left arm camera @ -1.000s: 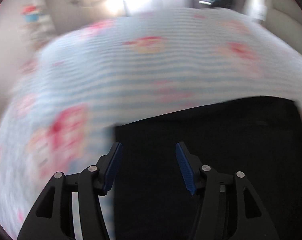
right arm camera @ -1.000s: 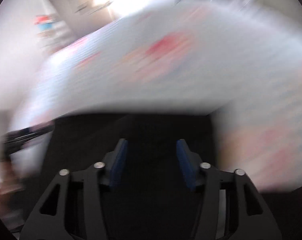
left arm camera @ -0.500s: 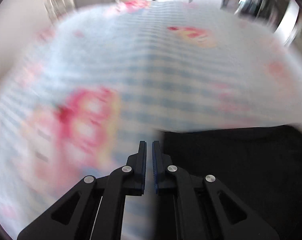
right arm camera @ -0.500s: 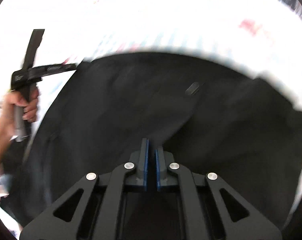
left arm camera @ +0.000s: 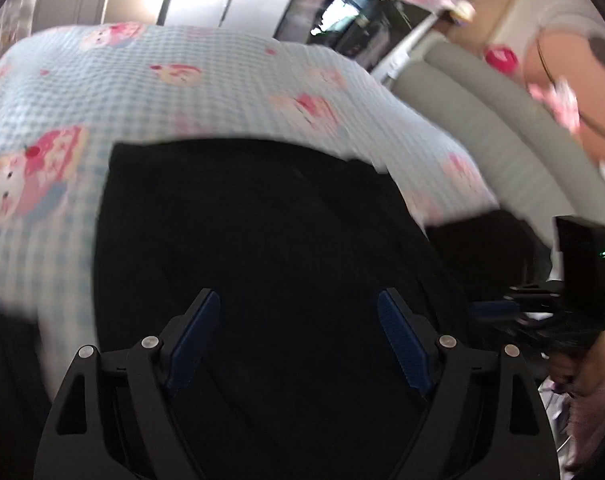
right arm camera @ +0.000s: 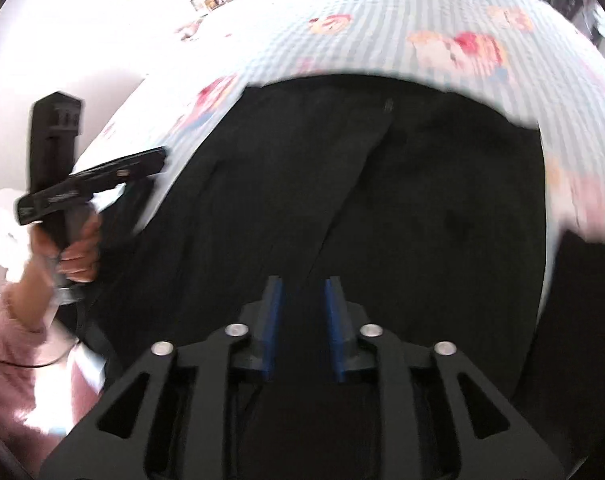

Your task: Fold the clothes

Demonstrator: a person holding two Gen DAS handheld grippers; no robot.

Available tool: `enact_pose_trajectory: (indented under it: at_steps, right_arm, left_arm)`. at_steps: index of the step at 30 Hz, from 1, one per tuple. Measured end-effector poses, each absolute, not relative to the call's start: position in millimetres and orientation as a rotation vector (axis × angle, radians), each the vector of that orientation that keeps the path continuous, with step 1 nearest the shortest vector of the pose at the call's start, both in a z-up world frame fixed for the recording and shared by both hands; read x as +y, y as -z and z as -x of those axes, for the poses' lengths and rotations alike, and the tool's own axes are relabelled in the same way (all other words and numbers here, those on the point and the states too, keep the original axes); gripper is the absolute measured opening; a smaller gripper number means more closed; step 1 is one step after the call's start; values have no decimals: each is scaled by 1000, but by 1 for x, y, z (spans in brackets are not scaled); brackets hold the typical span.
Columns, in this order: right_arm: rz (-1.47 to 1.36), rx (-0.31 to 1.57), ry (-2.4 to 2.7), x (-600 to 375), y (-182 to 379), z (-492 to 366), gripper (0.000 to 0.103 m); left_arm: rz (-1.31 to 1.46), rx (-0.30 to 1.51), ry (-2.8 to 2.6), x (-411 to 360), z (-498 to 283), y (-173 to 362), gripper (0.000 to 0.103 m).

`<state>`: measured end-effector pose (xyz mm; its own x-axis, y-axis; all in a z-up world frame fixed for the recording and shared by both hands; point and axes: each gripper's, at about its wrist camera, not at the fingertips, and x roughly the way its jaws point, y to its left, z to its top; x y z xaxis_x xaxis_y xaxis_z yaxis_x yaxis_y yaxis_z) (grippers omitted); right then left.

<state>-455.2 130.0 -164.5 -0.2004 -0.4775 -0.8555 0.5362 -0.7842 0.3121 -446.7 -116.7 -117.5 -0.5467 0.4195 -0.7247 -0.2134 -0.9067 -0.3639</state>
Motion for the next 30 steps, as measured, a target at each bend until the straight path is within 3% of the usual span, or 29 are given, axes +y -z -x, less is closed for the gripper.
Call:
enact_pose_trajectory:
  at_steps: [2, 6, 8, 9, 11, 17, 19, 20, 24, 27, 30]
  right_arm:
    - [-1441, 19, 2045, 151, 172, 402, 26]
    - [-1478, 4, 2230, 169, 194, 300, 28]
    - [-1441, -69, 2230, 181, 204, 252, 35]
    - [-1421, -126, 2211, 188, 211, 226, 44]
    - [-1474, -237, 2181, 195, 224, 195, 46]
    - [-1583, -95, 2221, 188, 267, 179, 46]
    - [-1695, -212, 2141, 194, 287, 177, 47]
    - [-1685, -311, 2116, 199, 286, 172, 47]
    - [-1531, -404, 2139, 198, 263, 156, 51]
    - [-1571, -428, 2072, 182, 284, 162, 57]
    - [-1792, -313, 2001, 161, 331, 166, 48]
  left_arm:
    - [1287, -280, -2420, -84, 413, 126, 83]
    - [1211, -490, -2368, -45, 327, 144, 83]
    - [1199, -535, -2429, -39, 285, 153, 83]
    - [1223, -552, -2428, -39, 268, 160, 83]
    - [1273, -580, -2424, -37, 237, 175, 83]
    - [1374, -509, -2412, -14, 200, 193, 83]
    - [1355, -518, -2417, -16, 187, 189, 81]
    - [1298, -541, -2415, -19, 175, 179, 81]
    - [1136, -615, -2396, -35, 145, 159, 82]
    - [1321, -652, -2380, -39, 150, 184, 82]
    - [1497, -721, -2496, -38, 145, 211, 79]
